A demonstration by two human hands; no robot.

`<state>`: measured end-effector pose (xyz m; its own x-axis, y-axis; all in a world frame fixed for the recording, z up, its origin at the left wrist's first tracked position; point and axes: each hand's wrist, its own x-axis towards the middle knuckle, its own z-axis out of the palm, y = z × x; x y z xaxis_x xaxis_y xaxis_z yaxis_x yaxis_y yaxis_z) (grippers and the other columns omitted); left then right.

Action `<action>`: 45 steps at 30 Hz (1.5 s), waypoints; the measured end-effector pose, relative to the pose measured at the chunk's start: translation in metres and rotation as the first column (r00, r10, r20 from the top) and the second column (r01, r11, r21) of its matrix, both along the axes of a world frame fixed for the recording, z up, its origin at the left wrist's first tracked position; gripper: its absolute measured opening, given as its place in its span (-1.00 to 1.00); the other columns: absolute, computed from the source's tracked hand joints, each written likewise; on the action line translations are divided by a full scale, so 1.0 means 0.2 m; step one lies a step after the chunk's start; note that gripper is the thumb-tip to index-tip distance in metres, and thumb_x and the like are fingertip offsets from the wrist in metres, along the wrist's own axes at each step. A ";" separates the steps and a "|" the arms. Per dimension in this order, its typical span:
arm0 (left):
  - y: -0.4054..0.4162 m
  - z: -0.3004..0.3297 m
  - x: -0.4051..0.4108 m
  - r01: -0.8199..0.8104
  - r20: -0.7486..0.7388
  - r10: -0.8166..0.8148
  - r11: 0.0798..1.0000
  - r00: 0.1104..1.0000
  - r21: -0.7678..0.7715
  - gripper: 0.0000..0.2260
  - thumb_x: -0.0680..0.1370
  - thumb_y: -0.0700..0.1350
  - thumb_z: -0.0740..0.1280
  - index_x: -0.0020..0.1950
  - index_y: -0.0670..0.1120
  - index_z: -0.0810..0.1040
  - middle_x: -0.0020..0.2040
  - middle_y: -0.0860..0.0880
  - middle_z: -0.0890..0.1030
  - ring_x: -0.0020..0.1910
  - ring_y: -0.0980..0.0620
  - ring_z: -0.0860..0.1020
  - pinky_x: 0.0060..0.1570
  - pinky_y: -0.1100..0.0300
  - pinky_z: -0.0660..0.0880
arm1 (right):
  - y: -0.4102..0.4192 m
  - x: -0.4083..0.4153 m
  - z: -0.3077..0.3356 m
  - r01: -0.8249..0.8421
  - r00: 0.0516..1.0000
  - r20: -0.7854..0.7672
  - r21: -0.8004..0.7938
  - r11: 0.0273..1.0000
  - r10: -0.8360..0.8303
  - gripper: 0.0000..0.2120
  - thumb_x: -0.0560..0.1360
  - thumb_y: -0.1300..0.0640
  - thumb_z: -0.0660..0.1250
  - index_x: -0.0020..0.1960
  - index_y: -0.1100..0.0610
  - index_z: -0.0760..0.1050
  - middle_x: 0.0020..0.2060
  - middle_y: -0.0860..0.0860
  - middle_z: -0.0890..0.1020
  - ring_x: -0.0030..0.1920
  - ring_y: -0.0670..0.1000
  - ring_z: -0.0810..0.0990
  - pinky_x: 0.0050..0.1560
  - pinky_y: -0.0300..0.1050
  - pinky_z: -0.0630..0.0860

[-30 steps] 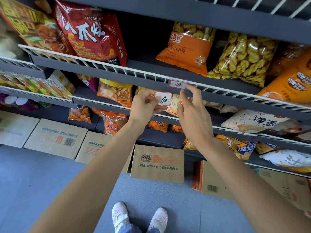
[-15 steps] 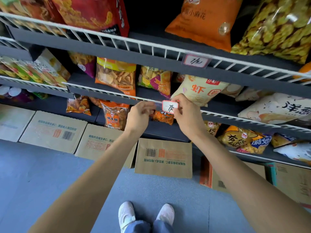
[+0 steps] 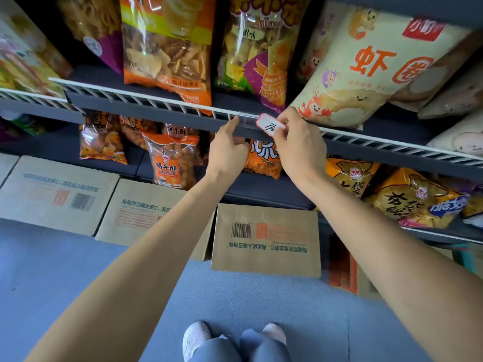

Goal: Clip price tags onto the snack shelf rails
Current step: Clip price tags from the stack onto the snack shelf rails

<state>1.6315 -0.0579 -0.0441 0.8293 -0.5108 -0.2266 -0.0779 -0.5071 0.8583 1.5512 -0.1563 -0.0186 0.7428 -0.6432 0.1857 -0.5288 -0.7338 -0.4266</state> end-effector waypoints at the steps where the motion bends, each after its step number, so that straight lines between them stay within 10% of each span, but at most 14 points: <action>1: 0.01 0.00 0.00 0.005 0.019 -0.005 1.000 1.000 0.000 -0.52 0.53 -0.26 0.17 0.46 -0.03 0.31 0.05 -0.04 0.60 -0.11 0.13 0.54 -0.21 0.55 0.40 | 0.00 0.01 -0.01 0.003 1.000 0.029 -0.013 1.000 -0.002 -0.87 0.57 0.15 0.17 0.06 0.14 0.43 -0.06 0.08 0.63 -0.08 0.11 0.57 -0.34 -0.13 0.27; 4: 0.03 0.02 -0.02 0.038 0.056 -0.038 0.999 0.998 0.009 -0.50 0.55 -0.28 0.15 0.49 -0.05 0.24 -0.11 -0.05 0.60 -0.35 0.02 0.46 -0.39 0.42 0.41 | -0.01 0.03 -0.03 0.002 0.995 0.101 -0.067 0.998 0.005 -0.88 0.56 0.12 0.21 -0.01 0.15 0.48 -0.05 0.05 0.57 -0.10 0.04 0.54 -0.45 -0.23 0.19; 15: 0.13 -0.01 -0.01 0.118 0.261 -0.134 0.990 0.956 0.079 -0.53 0.53 -0.34 0.15 0.44 -0.10 0.35 0.29 -0.14 0.53 0.23 -0.09 0.51 0.26 0.13 0.43 | 0.00 0.11 -0.06 -0.136 0.944 0.277 -0.170 0.976 0.180 -0.90 0.48 0.24 0.33 -0.07 0.25 0.60 -0.14 0.15 0.56 -0.18 0.09 0.57 -0.26 -0.16 0.48; 36: 0.15 0.01 0.08 0.209 0.300 -0.254 0.962 0.920 0.175 -0.54 0.54 -0.33 0.18 0.44 -0.09 0.35 0.39 -0.11 0.43 0.30 -0.08 0.45 0.26 0.19 0.37 | -0.05 0.14 0.00 -0.217 0.976 -0.040 -0.239 0.947 0.213 -0.84 0.49 0.32 0.28 0.03 0.25 0.58 -0.03 0.18 0.53 -0.05 0.17 0.54 -0.16 -0.02 0.49; 45: 0.14 0.02 0.09 0.220 0.280 -0.265 0.958 0.923 0.183 -0.56 0.56 -0.32 0.17 0.44 -0.09 0.36 0.37 -0.12 0.44 0.28 -0.09 0.47 0.26 0.15 0.39 | -0.04 0.15 -0.07 -0.224 0.970 -0.023 -0.482 0.847 0.243 -0.86 0.36 0.25 0.47 -0.15 0.12 0.53 -0.32 0.02 0.55 -0.52 0.08 0.48 -0.52 -0.25 0.21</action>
<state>1.6501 -0.0301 -0.0399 0.7247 -0.6850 -0.0744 -0.4555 -0.5573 0.6942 1.5808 -0.1649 -0.0336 0.8462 -0.2766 0.4555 -0.3069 -0.9517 -0.0079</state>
